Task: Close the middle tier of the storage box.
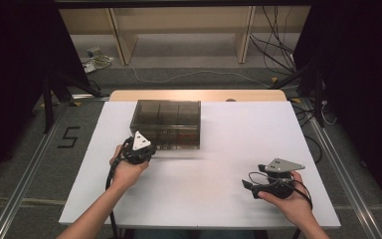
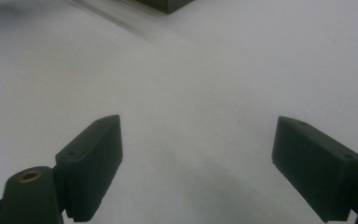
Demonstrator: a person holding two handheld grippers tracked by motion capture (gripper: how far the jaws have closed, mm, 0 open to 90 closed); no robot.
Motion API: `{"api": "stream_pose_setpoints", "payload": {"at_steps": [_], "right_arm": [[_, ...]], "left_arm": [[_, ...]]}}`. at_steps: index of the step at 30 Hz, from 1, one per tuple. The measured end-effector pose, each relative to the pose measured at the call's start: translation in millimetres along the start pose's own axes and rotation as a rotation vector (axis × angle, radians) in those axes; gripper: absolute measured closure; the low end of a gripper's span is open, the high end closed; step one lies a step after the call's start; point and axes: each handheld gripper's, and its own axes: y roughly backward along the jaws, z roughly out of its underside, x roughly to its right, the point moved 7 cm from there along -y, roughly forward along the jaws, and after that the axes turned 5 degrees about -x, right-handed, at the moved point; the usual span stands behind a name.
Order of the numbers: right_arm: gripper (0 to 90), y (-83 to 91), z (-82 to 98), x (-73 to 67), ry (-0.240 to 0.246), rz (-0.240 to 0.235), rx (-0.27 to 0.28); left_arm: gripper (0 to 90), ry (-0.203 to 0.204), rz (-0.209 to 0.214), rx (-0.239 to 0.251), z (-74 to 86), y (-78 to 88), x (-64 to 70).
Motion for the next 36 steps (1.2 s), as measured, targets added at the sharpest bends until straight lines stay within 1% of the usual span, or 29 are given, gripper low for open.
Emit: {"api": "stream_pose_setpoints", "payload": {"at_steps": [2,5,25,35,36], "right_arm": [[16.7,-0.2,-0.1,0.1,0.000,0.000,0.001],[16.8,-0.2,-0.1,0.1,0.001,0.000,0.001],[16.8,-0.2,0.0,0.2,0.001,-0.001,0.000],[16.8,0.0,0.2,0.1,-0.001,0.000,0.000],[16.7,0.0,0.2,0.1,-0.002,0.000,0.000]], "left_arm": [[89.8,0.007,-0.001,0.006,-0.4,-0.4,0.0],[89.8,0.001,-0.005,0.002,-0.8,-0.8,-1.3],[89.8,0.015,-0.007,0.009,-3.8,-3.4,-2.2],[89.8,0.013,-0.008,0.000,-3.5,-3.8,-3.9],[89.8,0.021,-0.009,0.005,-3.7,-4.0,-4.0]]}}
